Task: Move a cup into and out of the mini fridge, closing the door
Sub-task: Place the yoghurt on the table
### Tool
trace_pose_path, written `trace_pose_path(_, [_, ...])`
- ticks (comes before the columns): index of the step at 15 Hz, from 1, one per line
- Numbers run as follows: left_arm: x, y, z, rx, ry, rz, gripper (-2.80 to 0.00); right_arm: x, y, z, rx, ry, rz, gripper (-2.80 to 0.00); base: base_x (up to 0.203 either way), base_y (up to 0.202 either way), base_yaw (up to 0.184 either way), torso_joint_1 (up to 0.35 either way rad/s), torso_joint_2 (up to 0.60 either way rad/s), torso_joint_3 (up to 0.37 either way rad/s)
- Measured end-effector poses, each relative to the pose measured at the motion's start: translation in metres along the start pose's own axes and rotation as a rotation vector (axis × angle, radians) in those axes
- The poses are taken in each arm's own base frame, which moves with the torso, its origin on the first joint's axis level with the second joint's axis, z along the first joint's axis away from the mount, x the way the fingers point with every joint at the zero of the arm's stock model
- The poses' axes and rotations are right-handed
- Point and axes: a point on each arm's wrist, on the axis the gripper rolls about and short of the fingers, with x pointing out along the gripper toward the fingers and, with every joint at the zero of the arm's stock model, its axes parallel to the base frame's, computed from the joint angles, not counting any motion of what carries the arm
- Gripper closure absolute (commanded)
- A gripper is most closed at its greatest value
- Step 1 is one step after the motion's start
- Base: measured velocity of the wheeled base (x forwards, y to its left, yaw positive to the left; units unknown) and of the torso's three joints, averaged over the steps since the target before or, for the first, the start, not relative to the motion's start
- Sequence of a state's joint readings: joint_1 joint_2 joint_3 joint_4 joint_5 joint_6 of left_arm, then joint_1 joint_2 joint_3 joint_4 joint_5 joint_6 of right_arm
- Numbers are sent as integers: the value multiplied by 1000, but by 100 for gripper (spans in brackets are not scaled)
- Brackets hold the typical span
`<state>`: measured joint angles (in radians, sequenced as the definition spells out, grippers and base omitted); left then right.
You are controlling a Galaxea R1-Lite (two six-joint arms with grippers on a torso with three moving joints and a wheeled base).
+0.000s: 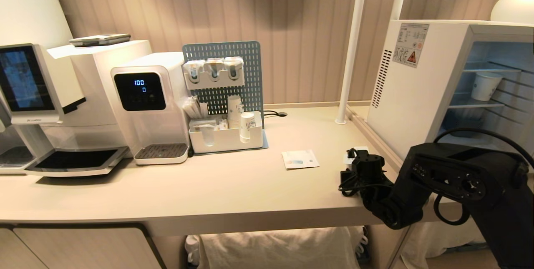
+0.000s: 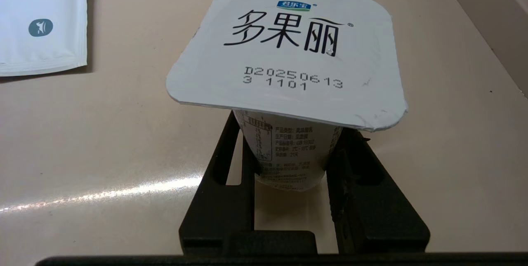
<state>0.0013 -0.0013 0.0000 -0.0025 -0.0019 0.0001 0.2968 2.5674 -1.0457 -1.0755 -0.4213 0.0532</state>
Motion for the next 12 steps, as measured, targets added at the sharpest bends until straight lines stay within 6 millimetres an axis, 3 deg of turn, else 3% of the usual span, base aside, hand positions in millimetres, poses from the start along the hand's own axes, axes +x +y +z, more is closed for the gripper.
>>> trace_pose_path(5, [0,0,0,0,0,0,0,6,3,5,10,-29,-74,0,0,0,0,0,0,0])
trace_pose_path(6, [0,0,0,0,0,1,0,7,4,4,5,-29,-77,-280,0,0,0,0,0,0])
trace_pose_path(12, [0,0,0,0,0,0,0,8,6,1,-5,-25,-73,-280,0,0,0,0,0,0])
